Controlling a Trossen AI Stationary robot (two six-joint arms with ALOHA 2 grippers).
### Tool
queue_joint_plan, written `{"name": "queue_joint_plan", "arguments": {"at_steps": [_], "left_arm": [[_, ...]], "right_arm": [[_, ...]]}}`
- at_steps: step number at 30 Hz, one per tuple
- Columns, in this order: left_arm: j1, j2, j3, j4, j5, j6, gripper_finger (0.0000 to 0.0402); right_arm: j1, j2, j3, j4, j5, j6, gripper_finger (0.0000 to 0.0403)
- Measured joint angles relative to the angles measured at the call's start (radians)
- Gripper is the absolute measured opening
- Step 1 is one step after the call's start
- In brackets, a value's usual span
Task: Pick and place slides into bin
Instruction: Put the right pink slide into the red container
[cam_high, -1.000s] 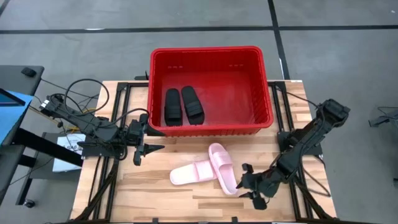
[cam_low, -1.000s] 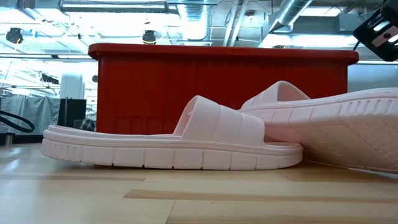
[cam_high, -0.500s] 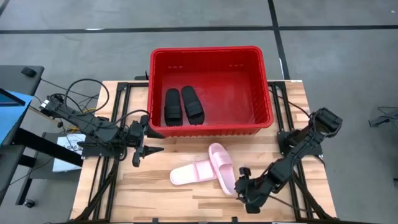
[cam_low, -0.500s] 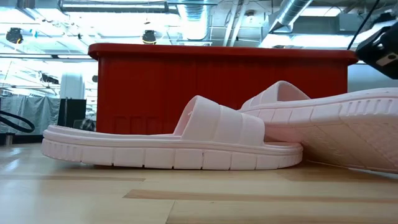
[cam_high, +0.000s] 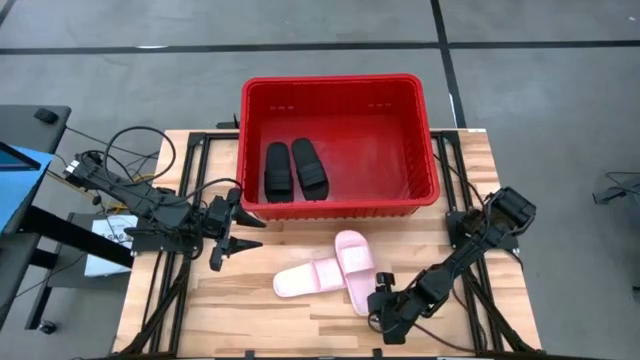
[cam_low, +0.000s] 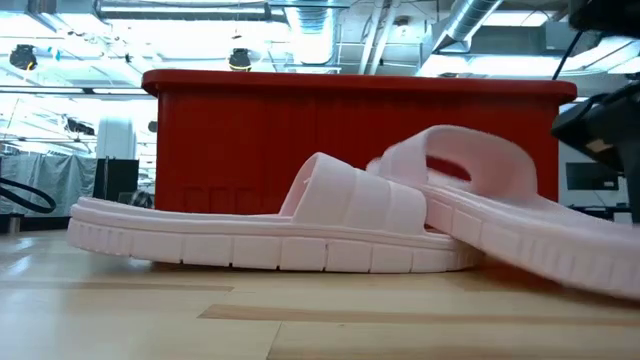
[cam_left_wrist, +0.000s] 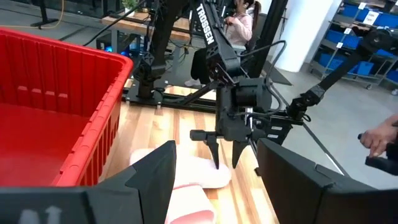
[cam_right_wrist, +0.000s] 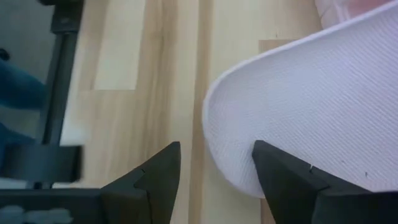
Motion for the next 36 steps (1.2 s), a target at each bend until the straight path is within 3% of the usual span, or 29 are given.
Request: {"name": "queue_joint_plan", "arguments": {"at_steps": [4,10,14,24,36], "left_arm": [[0.0,0.0,0.0,0.0,0.0,-0.023,0.0215],[0.0,0.0,0.0,0.0,0.022,-0.027,0.0215],[0.0,0.0,0.0,0.0,0.027,-0.027,0.0215],[0.0,0.0,0.0,-0.01,0.027,-0.035,0.0215],[0.0,0.0,0.0,-0.047,0.029,-0.077,0.0215]], "right_arm": [[-0.026,0.037,0.002,-0.003,-0.027,0.062,0.0155],[-0.052,0.045,0.002,0.008,-0.084,0.093,0.0018],[-0.063,0.045,0.001,0.009,-0.102,0.136,0.0007],[-0.054,0.047,-0.007,0.052,-0.107,0.126,0.0017],[-0.058,0.049,-0.006,0.051,-0.109,0.063,0.0109]]}}
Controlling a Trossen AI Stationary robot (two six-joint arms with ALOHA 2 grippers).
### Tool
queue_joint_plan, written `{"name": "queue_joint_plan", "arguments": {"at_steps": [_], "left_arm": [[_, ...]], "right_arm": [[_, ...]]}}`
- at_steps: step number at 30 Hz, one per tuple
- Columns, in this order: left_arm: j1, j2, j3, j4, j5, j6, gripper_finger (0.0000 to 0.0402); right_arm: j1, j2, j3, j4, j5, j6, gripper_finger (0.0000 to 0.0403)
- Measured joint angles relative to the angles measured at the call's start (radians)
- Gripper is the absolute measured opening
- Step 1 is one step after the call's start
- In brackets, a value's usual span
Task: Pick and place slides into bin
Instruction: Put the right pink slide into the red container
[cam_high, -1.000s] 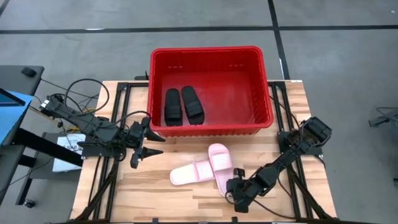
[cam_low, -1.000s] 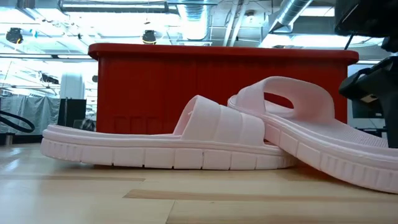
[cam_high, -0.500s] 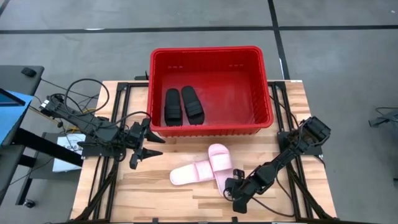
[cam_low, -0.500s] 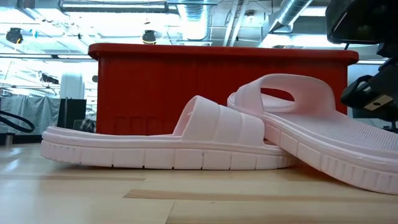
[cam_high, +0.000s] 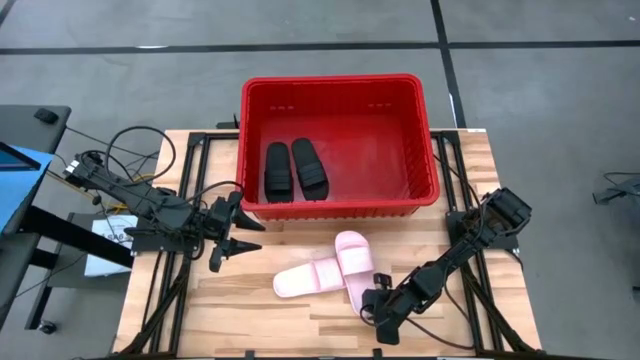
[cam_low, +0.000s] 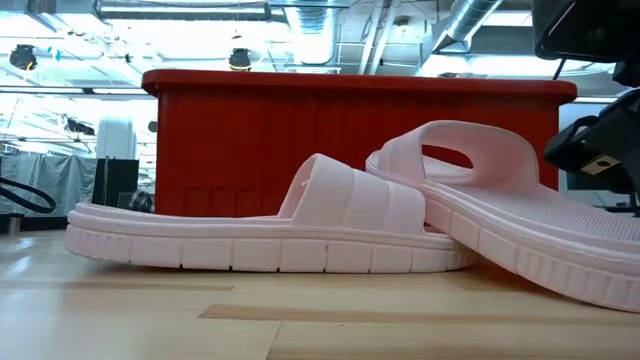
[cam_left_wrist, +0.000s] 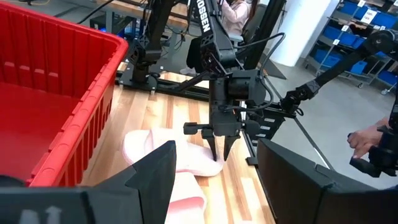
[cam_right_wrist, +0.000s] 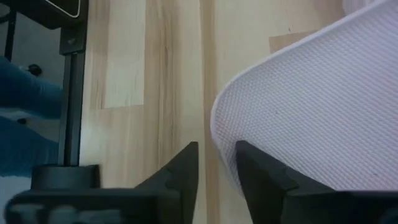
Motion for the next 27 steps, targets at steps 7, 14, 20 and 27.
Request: {"name": "queue_joint_plan", "arguments": {"at_steps": [7,14,20,27], "left_arm": [[0.0,0.0,0.0,0.002,0.0,0.0,0.0215],[0.0,0.0,0.0,0.002,0.0,-0.001,0.0215],[0.0,0.0,0.0,0.002,-0.001,-0.001,0.0215],[0.0,0.0,0.0,0.003,-0.002,-0.001,0.0215]], "right_arm": [[-0.019,0.0,-0.018,0.018,0.03,-0.024,0.0134],[-0.024,0.02,-0.019,0.039,0.055,-0.042,0.0121],[-0.024,0.024,-0.02,0.043,0.081,-0.046,0.0111],[-0.025,0.028,-0.021,0.059,0.094,-0.064,0.0113]]}}
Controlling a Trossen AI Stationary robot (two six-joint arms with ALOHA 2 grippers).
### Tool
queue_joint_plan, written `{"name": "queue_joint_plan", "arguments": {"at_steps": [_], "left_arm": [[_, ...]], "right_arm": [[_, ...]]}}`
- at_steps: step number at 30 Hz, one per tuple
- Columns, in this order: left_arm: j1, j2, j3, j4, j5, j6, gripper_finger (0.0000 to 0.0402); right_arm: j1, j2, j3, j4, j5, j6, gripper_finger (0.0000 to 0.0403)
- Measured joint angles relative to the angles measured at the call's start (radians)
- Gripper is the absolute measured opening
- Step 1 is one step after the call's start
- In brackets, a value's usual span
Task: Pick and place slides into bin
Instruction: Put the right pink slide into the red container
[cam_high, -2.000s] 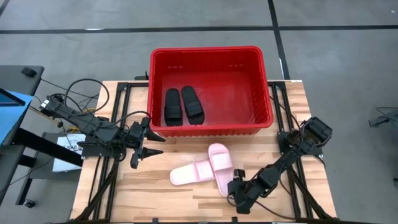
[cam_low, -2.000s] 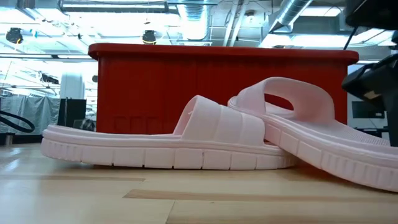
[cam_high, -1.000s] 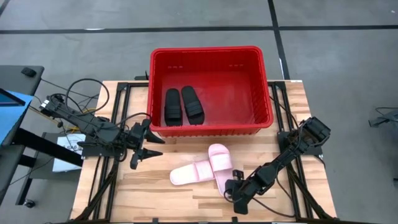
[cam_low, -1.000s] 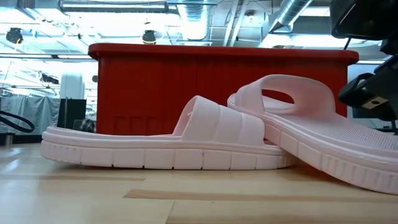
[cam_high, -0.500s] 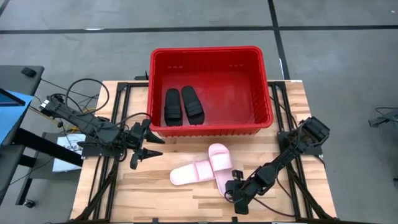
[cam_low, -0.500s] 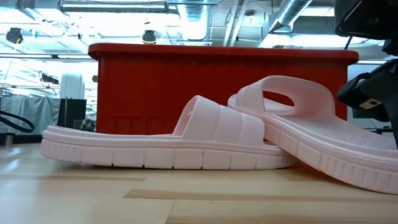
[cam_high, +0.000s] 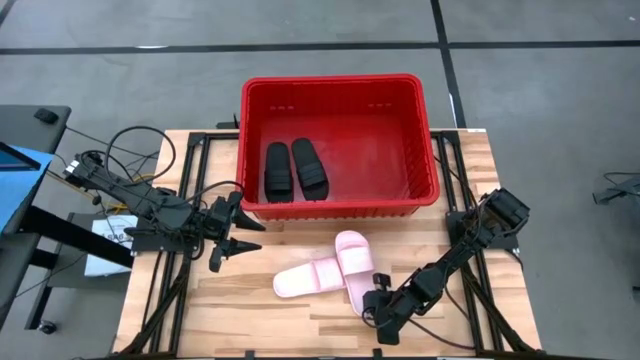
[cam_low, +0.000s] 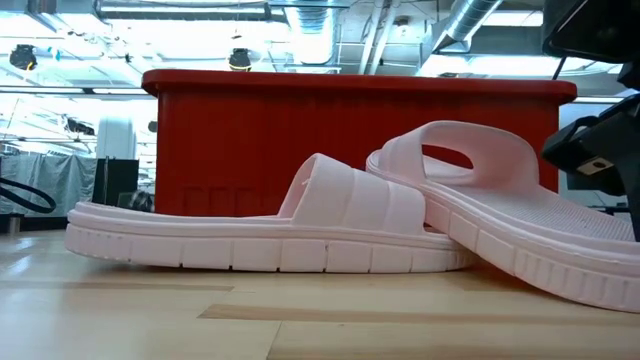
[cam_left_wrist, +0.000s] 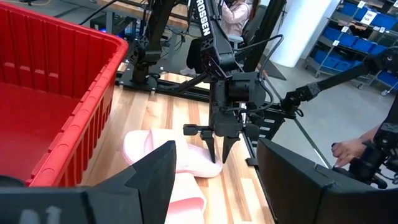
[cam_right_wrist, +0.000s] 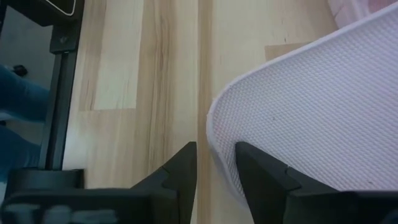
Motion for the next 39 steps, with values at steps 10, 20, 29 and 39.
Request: {"name": "queue_joint_plan", "arguments": {"at_steps": [10,20,29,39], "left_arm": [[0.0,0.0,0.0,0.001,0.0,-0.001,0.0215],[0.0,0.0,0.0,0.0,0.0,-0.007,0.0215],[0.0,0.0,0.0,0.0,0.0,-0.006,0.0215],[0.0,0.0,0.0,-0.01,0.0,-0.006,0.0215]], "right_arm": [[0.0,0.006,0.0,0.004,0.036,0.001,0.0097],[-0.016,0.006,0.0,-0.002,0.003,0.129,0.0005],[0.019,0.03,0.058,-0.102,0.053,0.198,0.0001],[0.039,-0.109,0.052,-0.268,0.163,0.206,0.0]]}}
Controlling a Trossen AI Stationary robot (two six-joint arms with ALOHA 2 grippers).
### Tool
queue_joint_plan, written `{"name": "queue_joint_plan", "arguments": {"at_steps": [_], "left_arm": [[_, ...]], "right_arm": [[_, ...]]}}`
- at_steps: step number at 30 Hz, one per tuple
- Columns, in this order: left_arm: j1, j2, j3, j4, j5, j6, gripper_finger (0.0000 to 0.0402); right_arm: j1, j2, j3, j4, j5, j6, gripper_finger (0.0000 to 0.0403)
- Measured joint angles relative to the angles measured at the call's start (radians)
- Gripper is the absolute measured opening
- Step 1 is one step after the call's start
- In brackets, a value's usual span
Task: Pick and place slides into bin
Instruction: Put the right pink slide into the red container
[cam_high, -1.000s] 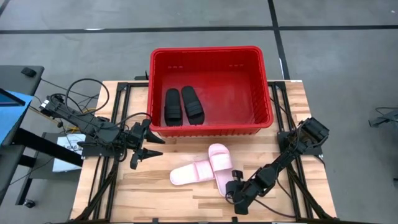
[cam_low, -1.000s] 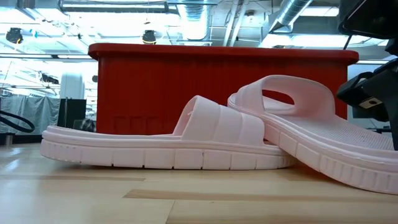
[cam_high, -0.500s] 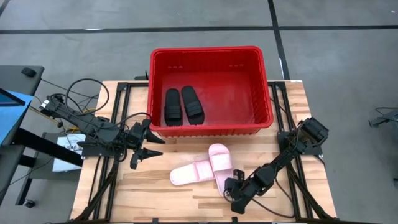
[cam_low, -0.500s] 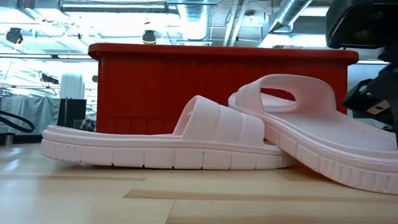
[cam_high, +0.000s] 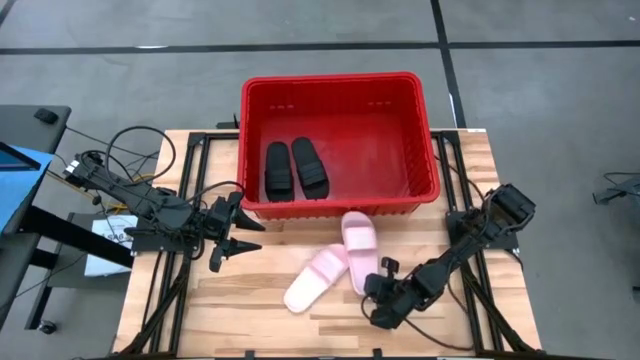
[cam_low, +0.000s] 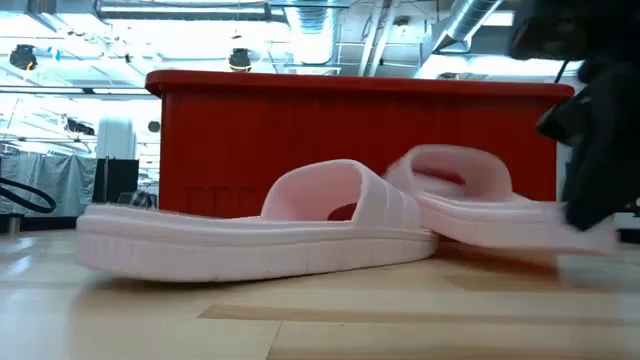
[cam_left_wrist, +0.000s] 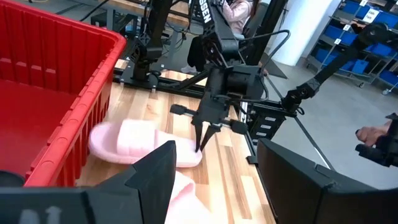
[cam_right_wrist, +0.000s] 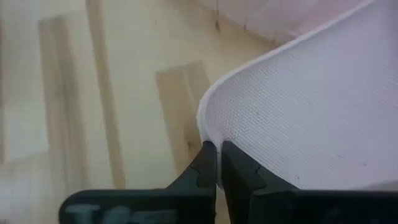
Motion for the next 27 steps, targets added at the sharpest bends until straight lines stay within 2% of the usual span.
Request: {"name": "queue_joint_plan", "arguments": {"at_steps": [5,11,27], "left_arm": [[0.0,0.0,0.0,-0.001,0.001,0.0,0.0215],[0.0,0.0,0.0,-0.033,0.001,-0.012,0.0215],[0.0,0.0,0.0,-0.051,0.0,-0.019,0.0215]], "right_arm": [[0.018,-0.009,0.009,-0.013,-0.041,0.002,0.0],[0.037,0.01,0.095,-0.031,-0.066,-0.021,0.0],[0.045,0.011,0.411,-0.38,-0.073,-0.152,0.0]]}}
